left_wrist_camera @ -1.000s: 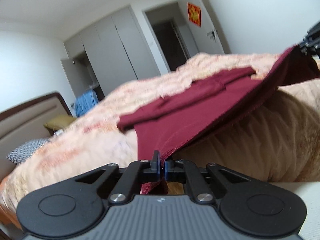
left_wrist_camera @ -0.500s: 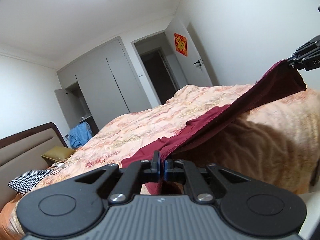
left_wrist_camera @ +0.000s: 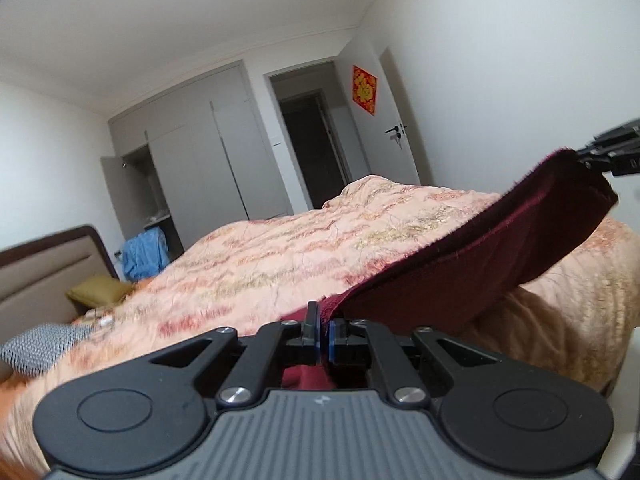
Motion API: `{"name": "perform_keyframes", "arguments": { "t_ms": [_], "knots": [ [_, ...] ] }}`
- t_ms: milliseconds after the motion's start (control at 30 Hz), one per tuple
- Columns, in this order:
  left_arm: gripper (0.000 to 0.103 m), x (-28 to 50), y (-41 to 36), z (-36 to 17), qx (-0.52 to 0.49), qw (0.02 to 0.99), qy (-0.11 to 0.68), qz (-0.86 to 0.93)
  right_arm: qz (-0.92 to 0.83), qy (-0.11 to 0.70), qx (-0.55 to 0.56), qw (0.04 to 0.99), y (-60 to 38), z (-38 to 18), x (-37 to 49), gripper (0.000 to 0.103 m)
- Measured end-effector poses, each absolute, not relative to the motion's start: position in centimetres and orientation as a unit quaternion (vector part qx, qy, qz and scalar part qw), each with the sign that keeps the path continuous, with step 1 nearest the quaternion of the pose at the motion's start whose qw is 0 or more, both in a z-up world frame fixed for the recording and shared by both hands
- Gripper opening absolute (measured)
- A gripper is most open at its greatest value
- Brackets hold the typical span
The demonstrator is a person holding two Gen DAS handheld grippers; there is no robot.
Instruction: Fold small clothes
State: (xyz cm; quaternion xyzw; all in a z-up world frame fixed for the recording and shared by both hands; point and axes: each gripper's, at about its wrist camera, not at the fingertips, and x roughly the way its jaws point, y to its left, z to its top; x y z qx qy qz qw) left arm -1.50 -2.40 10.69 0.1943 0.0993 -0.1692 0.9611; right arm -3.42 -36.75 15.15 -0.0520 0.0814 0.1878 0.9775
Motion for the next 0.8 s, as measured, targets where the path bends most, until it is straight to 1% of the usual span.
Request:
{"name": "perform_keyframes", "arguments": {
  "t_ms": [167,367,567,800],
  "knots": [
    [0.004,6.6,-3.7,13.1,0.2,0.958,0.111,-0.171,0.197,0.087,-0.068,0.974,-37.7,16.5,4.6,0.005],
    [0.004,18.1,-6.0,13.4,0.222,0.948,0.155,-0.167,0.188,0.115,-0.096,0.971,-38.1,16.6,15.1,0.006],
    [0.004,27.4,-7.4,10.5,0.23,0.938,0.195,-0.172,0.179,0.17,-0.092,0.965,-38.4,14.1,24.7,0.006],
    [0.004,35.1,-7.4,5.0,0.185,0.93,0.263,-0.179,0.168,0.235,-0.062,0.955,-38.6,8.8,31.5,0.006]
  ]
}}
